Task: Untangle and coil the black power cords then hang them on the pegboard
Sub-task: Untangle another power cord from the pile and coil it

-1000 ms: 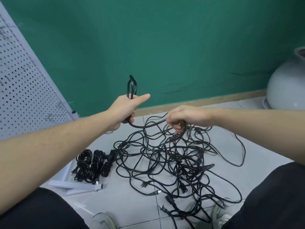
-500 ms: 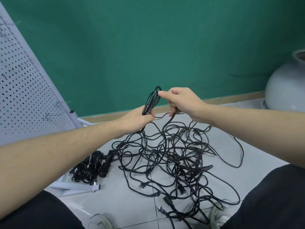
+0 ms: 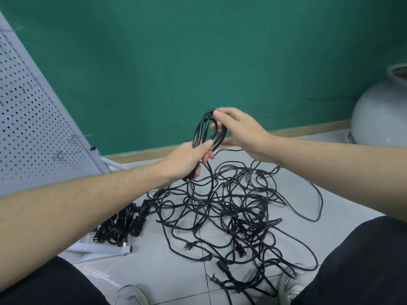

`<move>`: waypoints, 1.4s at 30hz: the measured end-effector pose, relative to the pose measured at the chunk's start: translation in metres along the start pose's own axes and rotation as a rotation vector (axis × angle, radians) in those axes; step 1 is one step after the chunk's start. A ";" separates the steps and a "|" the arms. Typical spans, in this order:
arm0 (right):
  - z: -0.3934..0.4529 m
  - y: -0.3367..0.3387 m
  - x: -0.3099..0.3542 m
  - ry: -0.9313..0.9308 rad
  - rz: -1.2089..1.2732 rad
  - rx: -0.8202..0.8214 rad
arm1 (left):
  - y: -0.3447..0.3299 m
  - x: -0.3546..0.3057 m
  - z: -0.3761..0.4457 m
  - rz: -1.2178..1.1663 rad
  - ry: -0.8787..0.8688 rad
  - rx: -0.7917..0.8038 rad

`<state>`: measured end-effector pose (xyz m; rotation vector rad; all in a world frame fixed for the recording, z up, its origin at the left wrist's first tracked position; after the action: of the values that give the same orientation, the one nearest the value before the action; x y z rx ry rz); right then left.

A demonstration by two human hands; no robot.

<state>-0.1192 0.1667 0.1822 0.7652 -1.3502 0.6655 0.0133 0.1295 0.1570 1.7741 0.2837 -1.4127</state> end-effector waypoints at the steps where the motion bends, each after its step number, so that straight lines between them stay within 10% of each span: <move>1: -0.003 -0.007 -0.006 -0.079 0.030 0.044 | -0.001 0.000 0.001 0.005 0.000 0.000; 23: -0.010 -0.023 0.000 -0.208 0.173 0.037 | -0.013 0.000 -0.002 -0.165 0.056 0.180; 42: -0.067 -0.069 -0.055 -0.281 -0.386 0.626 | 0.053 -0.008 0.018 -0.506 0.103 -0.350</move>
<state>-0.0306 0.1805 0.1175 1.6276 -1.1921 0.6897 0.0312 0.0856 0.1885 1.5419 1.0287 -1.4956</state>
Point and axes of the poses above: each hand's wrist, its own z-axis towards the middle knuckle, its own y-axis out of the back of the hand, x = y × z, the point moved 10 cm from there along z, towards the middle knuckle, and after that the axes turned 10 degrees about -x, right-handed, at the moved point
